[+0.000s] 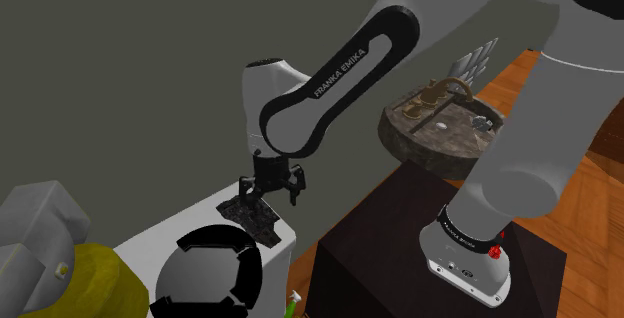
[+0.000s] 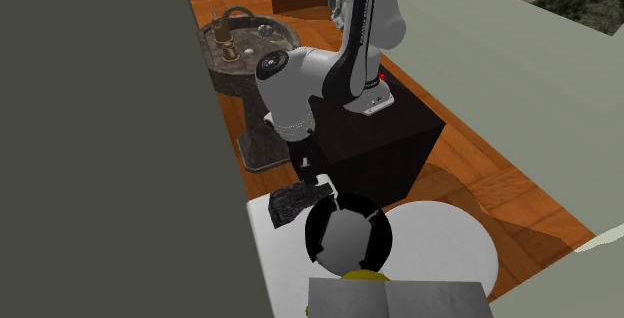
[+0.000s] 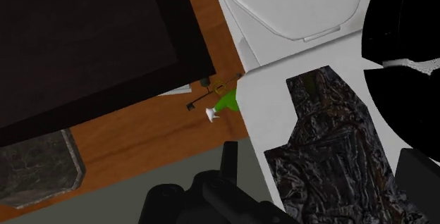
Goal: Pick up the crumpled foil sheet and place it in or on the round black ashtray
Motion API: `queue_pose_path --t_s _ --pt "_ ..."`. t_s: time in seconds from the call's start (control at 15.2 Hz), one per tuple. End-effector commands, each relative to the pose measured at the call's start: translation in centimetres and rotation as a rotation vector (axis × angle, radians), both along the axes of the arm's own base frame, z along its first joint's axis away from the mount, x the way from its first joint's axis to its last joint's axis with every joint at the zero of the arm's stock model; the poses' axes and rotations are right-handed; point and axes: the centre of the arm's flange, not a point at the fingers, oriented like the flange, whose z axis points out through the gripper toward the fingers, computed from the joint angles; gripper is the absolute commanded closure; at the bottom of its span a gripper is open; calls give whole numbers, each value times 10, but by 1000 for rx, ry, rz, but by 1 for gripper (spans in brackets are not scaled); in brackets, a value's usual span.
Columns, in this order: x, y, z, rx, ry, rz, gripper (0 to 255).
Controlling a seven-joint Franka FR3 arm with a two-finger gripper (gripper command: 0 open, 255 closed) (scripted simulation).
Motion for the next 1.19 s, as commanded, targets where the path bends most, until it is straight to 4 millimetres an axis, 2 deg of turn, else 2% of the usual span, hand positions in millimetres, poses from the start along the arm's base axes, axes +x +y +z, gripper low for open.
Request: queue_pose_path --t_s 0.0,0.07,0.59,1.12 --pt "8 18 -17 9 2 -31 0" --pt "13 27 -25 13 3 -46 0" --pt "6 34 -65 14 3 -48 0" --pt "6 34 -65 14 3 -48 0"
